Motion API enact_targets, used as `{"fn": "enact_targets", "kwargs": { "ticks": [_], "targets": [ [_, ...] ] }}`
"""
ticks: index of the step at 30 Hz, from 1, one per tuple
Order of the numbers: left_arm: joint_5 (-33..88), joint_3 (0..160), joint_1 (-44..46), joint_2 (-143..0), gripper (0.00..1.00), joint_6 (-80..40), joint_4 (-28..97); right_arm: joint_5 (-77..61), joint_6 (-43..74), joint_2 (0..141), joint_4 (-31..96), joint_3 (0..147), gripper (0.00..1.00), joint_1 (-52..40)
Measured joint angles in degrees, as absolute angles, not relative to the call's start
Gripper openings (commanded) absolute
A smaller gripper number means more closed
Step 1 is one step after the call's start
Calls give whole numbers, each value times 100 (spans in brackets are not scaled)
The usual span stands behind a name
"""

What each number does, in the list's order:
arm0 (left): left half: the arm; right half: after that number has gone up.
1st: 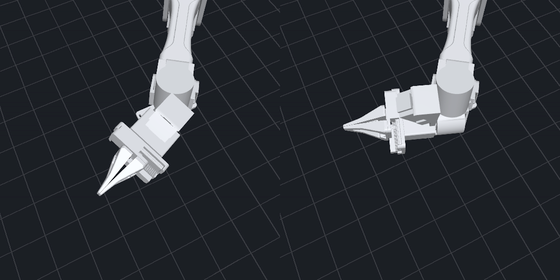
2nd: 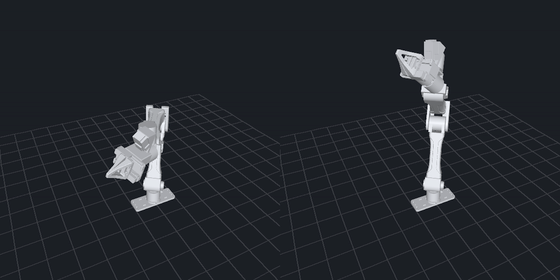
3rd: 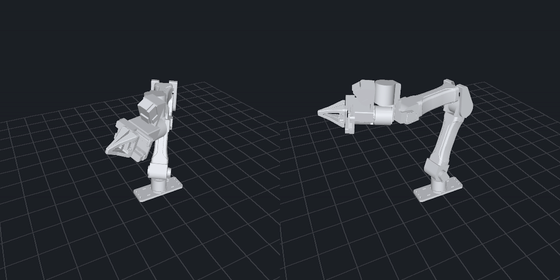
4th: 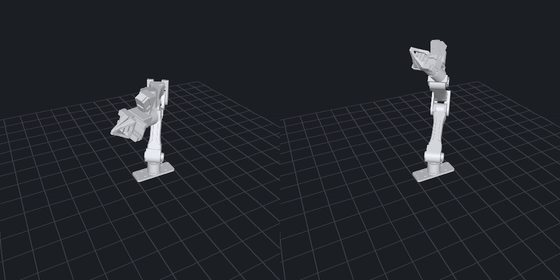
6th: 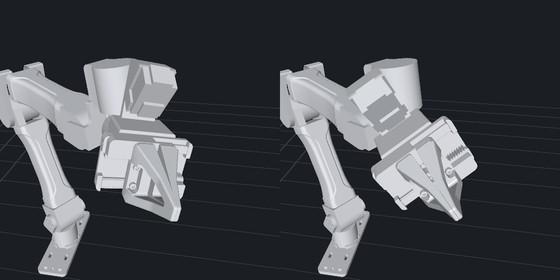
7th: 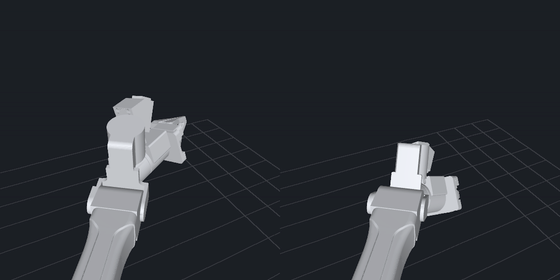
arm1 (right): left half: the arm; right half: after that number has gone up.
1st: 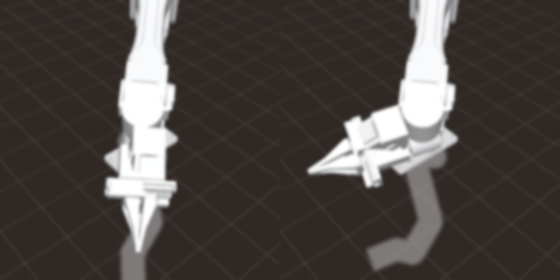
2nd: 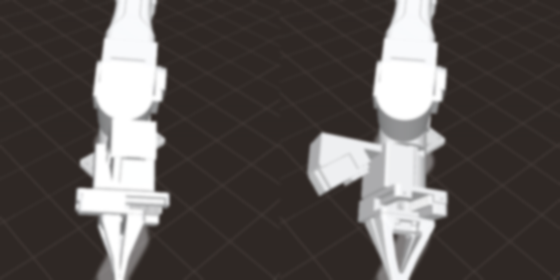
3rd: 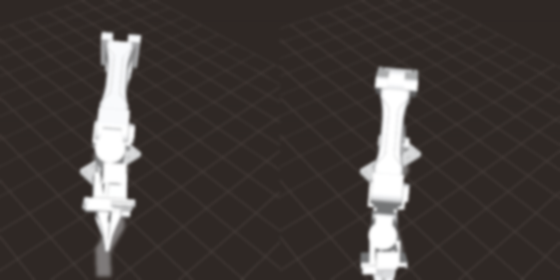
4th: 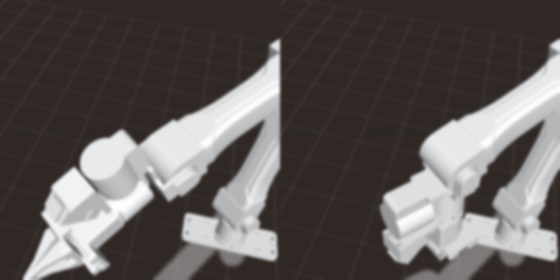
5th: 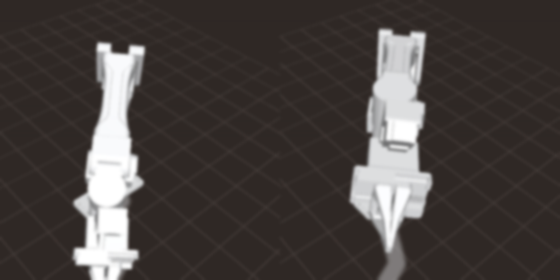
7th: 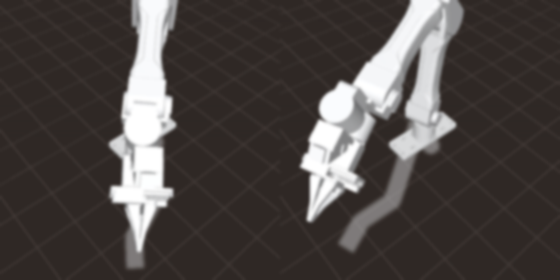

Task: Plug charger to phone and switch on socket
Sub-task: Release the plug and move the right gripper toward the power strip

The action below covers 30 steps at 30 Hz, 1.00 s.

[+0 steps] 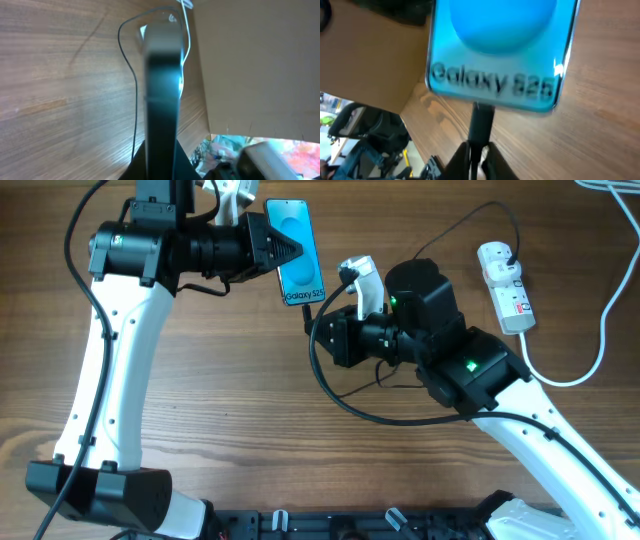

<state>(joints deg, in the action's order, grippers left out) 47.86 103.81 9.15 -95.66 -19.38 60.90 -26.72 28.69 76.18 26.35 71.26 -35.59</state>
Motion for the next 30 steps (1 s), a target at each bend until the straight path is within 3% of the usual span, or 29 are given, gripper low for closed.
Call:
{"fn": "enact_targets", "kwargs": {
  "ticks": [8, 11, 15, 17, 22, 23, 25, 30],
  "targets": [
    [4840, 10300, 1131, -9570, 4, -1914, 6434, -2281, 2869, 7616, 2176, 7185, 12, -3461],
    [4851, 10298, 1131, -9570, 4, -1914, 6431, -2239, 2869, 7616, 2180, 7185, 31, -3461],
    [4554, 10296, 1131, -9570, 4, -1916, 6434, -2196, 2884, 7618, 2377, 7185, 73, -3461],
    [4239, 10296, 1131, -9570, 4, -1914, 6466, -2193, 2991, 7618, 2432, 7185, 84, -3461],
    [3385, 10298, 1131, -9697, 4, -1914, 6995, -2182, 3496, 7618, 2947, 7196, 87, -3044],
    [3323, 10298, 1131, -9797, 4, -1911, 7043, -2180, 3651, 7618, 3190, 7203, 91, -2877],
    [3218, 10298, 1133, -10248, 4, -1911, 7091, -2102, 3859, 7620, 3568, 7205, 97, -2624],
    [3173, 10296, 1398, -11456, 4, -1914, 6967, -1699, 3988, 7627, 4209, 7212, 99, -2554]
  ]
}}
